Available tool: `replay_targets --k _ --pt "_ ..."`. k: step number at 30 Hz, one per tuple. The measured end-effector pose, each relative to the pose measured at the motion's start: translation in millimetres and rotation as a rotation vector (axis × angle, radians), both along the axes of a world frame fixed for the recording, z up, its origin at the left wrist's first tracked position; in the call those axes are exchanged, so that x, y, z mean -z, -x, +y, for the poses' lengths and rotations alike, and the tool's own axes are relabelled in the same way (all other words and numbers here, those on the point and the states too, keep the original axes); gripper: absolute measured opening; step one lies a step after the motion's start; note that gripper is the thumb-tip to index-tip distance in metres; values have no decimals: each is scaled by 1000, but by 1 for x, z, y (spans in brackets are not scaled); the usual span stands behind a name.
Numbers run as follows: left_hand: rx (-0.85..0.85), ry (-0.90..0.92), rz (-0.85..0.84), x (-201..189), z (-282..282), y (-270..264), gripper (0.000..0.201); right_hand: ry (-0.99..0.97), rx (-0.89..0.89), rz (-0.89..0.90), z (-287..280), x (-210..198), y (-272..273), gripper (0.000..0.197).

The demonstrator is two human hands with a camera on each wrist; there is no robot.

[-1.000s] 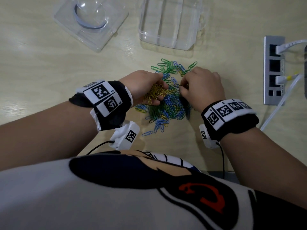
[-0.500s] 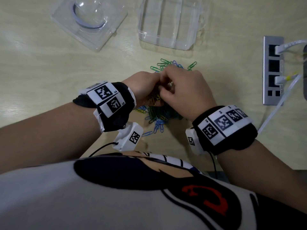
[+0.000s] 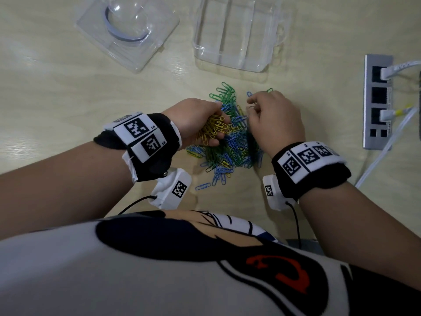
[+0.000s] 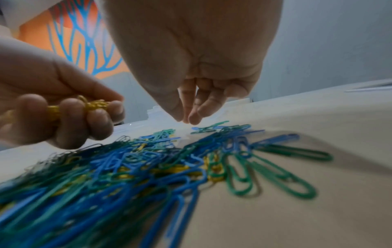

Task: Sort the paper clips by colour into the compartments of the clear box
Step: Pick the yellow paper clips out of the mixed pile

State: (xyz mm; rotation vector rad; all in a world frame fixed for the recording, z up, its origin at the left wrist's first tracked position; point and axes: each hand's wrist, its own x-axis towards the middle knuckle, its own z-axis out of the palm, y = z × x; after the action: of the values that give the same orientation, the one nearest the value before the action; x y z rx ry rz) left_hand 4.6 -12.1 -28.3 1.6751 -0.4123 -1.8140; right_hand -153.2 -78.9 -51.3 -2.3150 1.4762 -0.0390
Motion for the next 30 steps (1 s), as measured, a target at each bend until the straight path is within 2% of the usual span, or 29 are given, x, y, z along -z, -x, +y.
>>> replay_targets --k 10,14,17,19,22,24,27,30 --pt "0 5 -22 -1 -1 1 38 -98 -53 132 -6 1 -11 16" --pt "-1 10 -18 -2 -1 2 38 -155 -49 198 -7 2 -13 24" --pt "0 10 -27 -1 0 2 38 -124 -107 243 -5 0 -14 26" --pt "0 8 -32 -1 1 1 38 -106 -91 163 -3 -7 -11 17" --pt "-13 4 -34 -1 2 1 39 -126 -20 -132 6 -21 -6 6" --pt "-39 1 -18 -1 2 3 35 -158 -51 -284 15 -31 -8 5" --pt "-47 11 -15 -1 2 7 24 -147 -163 -330 27 -33 -13 8" --pt "-38 12 4 -1 3 6 28 -48 -92 -393 24 -27 -10 10"
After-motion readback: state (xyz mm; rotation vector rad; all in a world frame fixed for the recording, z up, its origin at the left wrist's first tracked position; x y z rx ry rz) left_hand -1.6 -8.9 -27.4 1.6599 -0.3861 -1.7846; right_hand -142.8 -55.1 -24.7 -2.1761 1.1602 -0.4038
